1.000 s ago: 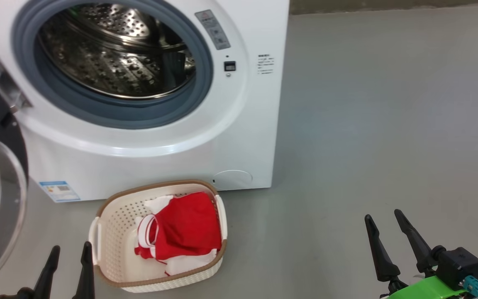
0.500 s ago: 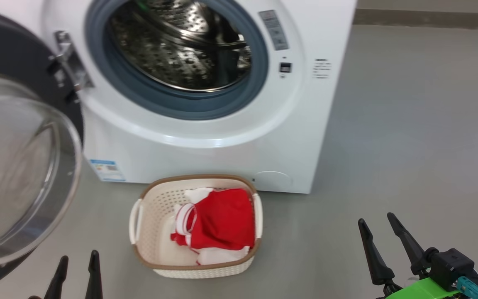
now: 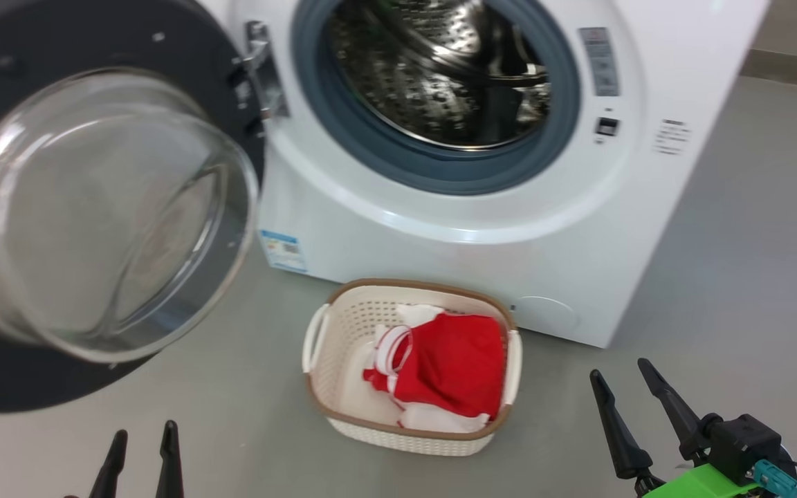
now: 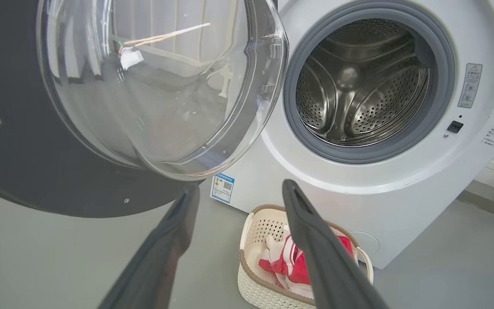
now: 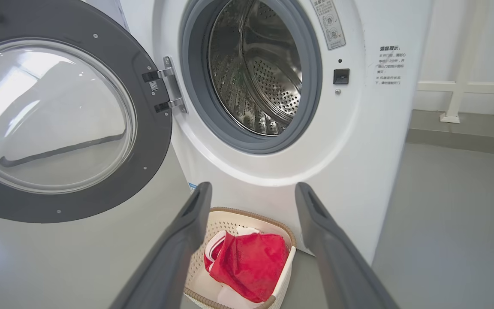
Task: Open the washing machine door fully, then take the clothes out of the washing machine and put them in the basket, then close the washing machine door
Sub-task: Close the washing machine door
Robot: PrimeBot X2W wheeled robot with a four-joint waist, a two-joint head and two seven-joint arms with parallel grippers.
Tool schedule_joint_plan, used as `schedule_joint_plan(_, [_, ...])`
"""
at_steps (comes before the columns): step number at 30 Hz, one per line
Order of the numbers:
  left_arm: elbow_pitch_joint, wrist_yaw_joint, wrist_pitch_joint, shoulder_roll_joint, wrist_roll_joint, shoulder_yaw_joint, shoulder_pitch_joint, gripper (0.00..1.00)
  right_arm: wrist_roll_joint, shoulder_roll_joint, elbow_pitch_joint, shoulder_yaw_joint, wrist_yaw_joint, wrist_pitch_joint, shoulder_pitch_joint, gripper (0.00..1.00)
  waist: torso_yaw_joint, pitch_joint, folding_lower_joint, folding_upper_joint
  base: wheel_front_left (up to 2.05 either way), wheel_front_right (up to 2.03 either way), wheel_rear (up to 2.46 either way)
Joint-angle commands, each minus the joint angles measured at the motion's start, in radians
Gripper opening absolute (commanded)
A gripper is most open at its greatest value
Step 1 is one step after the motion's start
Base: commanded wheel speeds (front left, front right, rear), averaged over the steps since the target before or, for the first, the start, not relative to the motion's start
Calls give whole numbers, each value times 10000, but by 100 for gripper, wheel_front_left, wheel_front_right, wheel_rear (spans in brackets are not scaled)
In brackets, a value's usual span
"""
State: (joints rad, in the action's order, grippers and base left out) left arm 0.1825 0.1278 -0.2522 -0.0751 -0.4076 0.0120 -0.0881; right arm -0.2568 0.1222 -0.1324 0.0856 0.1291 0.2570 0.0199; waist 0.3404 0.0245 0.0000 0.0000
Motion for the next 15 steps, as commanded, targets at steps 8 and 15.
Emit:
schedule_joint_plan(8, [-106, 29, -95, 20, 31, -317, 231, 100, -117, 127, 119, 362, 16, 48, -639, 100, 1610, 162, 0, 0, 0, 0, 0])
schedule_joint_plan(15, [-308, 29, -95, 172, 3, -713, 206, 100, -157, 202, -158, 852, 16, 48, -1220, 100, 1920, 437, 0, 0, 0, 0, 0])
